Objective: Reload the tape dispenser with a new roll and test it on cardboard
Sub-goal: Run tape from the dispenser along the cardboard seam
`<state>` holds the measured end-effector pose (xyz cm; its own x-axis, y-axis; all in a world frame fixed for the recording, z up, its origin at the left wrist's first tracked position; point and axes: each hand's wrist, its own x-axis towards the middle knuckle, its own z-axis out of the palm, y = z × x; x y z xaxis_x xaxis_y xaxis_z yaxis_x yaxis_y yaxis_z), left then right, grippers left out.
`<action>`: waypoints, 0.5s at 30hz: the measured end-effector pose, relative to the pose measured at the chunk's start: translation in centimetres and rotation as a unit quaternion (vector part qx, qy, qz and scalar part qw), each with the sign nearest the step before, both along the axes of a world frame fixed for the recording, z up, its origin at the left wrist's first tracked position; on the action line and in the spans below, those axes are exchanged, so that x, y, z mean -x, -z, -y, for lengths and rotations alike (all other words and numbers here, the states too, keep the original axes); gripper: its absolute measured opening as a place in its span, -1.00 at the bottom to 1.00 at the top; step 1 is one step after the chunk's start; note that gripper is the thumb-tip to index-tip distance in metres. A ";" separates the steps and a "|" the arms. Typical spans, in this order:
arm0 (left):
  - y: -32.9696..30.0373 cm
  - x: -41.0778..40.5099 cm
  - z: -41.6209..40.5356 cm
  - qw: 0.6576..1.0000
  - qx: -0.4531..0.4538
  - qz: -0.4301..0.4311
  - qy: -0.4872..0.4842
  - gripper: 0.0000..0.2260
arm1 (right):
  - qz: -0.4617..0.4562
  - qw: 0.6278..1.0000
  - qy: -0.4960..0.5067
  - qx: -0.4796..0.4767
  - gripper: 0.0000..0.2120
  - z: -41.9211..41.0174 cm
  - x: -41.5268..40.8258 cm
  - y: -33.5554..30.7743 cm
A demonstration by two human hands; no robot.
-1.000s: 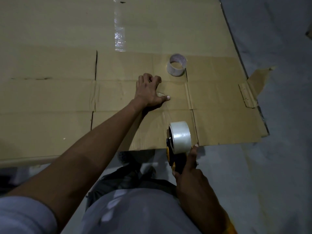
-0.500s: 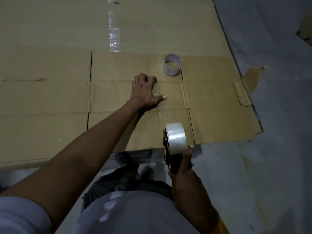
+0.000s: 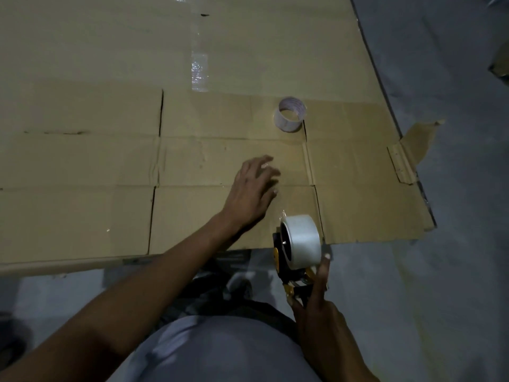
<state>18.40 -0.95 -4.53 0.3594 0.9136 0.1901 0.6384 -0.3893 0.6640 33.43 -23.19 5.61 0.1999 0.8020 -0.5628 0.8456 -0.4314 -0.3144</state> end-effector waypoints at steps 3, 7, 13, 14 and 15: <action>0.9 1.2 2.4 0.993 -0.032 0.005 0.111 -0.81 | -0.045 0.998 0.044 0.017 0.06 0.3 -0.3 1.4; 0.9 1.9 5.9 0.996 0.064 0.017 0.062 -0.79 | -0.052 0.995 0.089 0.011 0.10 0.2 -0.8 1.9; -2.3 1.5 7.7 0.862 0.467 0.156 -0.122 -0.69 | 0.004 1.000 0.005 -0.026 0.15 -0.1 -1.4 -0.2; -2.6 1.5 7.9 0.836 0.510 0.167 -0.112 -0.63 | 0.028 0.999 -0.023 -0.038 0.22 0.2 -1.6 -0.1; -2.8 1.5 8.1 0.815 0.541 0.181 -0.100 -0.60 | 0.034 0.998 -0.042 -0.027 0.26 0.2 -1.8 -0.2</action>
